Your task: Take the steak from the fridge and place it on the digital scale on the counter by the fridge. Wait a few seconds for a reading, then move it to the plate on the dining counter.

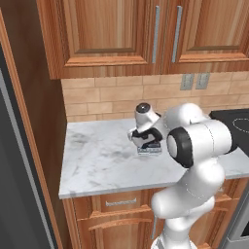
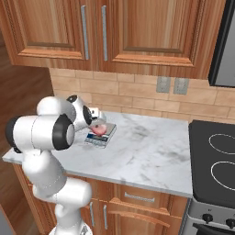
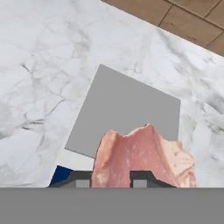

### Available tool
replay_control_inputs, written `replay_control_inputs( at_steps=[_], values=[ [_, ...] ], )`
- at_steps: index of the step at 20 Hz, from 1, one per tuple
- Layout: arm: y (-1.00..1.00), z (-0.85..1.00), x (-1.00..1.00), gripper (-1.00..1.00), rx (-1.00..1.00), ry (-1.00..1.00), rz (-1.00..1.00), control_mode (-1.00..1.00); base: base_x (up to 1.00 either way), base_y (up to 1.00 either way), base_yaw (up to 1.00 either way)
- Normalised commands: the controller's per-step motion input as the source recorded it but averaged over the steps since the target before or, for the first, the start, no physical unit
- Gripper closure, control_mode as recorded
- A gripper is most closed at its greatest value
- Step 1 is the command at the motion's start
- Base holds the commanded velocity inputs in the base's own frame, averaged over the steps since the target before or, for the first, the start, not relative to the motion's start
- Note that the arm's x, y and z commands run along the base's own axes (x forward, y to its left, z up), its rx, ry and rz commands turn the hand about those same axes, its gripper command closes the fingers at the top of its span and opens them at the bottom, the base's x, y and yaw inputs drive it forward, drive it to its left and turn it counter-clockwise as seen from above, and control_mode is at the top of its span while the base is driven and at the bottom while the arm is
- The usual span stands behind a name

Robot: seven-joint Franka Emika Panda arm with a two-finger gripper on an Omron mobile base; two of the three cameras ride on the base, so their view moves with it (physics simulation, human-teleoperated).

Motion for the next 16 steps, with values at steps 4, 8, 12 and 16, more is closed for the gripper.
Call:
replay_control_inputs(
  at_steps=[4, 8, 12, 16],
  values=[
    [0.0, 0.69, -0.79, 1.0, 0.14, -0.17, 0.0, -1.0, 0.0, 0.0, 0.0],
    [0.01, 0.95, -0.98, 1.0, 0.14, -0.18, 0.0, -1.0, 0.0, 0.0, 0.0],
    [0.04, 1.0, -1.0, 1.0, 0.16, -0.02, 0.0, -1.0, 0.0, 0.0, 0.0],
    [0.0, 0.96, -0.91, 1.0, 0.11, 0.02, 0.0, -1.0, 0.0, 0.0, 0.0]
  ],
)
